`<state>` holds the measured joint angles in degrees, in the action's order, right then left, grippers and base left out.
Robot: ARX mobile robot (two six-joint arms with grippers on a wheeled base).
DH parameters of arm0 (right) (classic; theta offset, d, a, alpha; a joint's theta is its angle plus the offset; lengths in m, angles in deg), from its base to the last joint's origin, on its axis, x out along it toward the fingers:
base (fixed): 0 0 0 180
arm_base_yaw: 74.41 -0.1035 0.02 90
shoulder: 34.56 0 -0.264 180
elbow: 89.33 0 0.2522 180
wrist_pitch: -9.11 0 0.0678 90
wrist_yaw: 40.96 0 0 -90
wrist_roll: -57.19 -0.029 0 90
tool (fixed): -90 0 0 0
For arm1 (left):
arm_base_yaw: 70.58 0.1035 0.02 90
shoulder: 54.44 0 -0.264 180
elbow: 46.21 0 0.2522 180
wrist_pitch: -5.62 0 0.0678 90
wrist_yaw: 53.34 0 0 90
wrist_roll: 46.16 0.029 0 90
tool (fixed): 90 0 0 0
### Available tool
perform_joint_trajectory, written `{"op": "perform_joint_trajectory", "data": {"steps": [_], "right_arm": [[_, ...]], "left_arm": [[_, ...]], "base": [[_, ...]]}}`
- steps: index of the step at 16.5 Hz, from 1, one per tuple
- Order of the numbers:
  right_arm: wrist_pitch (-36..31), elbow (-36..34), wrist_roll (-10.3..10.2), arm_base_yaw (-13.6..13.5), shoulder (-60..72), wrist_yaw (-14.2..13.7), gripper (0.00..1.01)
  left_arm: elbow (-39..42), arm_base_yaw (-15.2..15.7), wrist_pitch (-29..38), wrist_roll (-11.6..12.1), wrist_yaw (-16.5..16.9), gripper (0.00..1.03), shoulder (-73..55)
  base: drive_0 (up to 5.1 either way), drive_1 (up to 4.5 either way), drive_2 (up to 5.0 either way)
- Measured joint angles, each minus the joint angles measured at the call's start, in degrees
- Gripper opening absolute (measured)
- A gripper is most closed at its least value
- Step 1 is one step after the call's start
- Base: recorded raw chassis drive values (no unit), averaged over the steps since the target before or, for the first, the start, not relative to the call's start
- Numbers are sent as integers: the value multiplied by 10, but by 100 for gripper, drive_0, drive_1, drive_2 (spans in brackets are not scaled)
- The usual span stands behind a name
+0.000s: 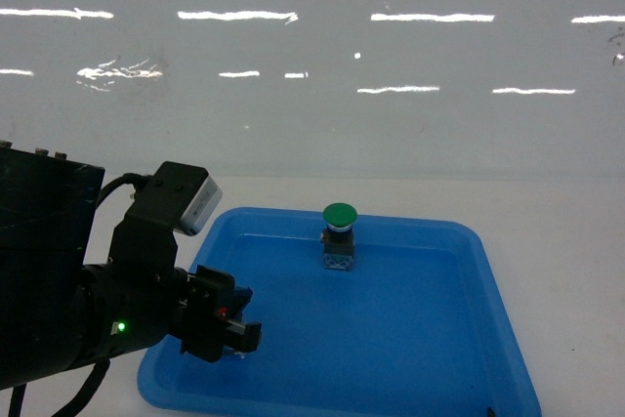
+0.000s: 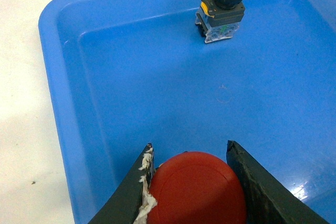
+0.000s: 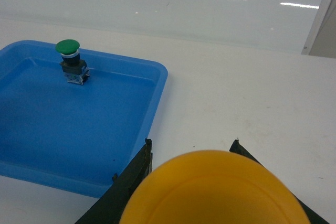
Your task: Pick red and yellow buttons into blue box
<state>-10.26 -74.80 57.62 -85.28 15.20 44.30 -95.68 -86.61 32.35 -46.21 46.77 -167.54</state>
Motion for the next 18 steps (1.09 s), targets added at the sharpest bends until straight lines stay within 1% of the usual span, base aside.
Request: {"op": "perform_joint_trajectory", "data": {"steps": [4,5,8,9,10,11,12,13,14,15,17,18], "right_arm": [[0,0,0,0,0,0,39],[0,0,0,0,0,0,39],[0,0,0,0,0,0,39],[0,0,0,0,0,0,39],[0,0,0,0,0,0,39],[0,0,0,0,0,0,39],[0,0,0,0,0,0,39],[0,0,0,0,0,0,39],[0,0,0,0,0,0,39],[0,0,0,0,0,0,39],[0,0,0,0,0,0,39],[0,0,0,0,0,0,39]], "left_arm": [[17,-11,0,-1,-10,34,31],[22,-12,14,-3,-22,34,47],[32,-7,28,-22,-33,34,116],[42,-1,41,-24,-42,34,138],[49,8,38,-26,-44,34,156],[62,17,50,-26,-53,34,173],[71,29,46,-26,-58,34,191],[84,39,65,-25,-72,34,210],[92,50,69,-24,-85,34,234],[103,59,90,-22,-104,34,256],[130,82,96,-12,-112,34,298],[150,95,83,-10,-113,34,322]], "base": [[0,0,0],[0,0,0],[0,0,0],[0,0,0],[0,0,0],[0,0,0],[0,0,0],[0,0,0],[0,0,0],[0,0,0],[0,0,0],[0,0,0]]}}
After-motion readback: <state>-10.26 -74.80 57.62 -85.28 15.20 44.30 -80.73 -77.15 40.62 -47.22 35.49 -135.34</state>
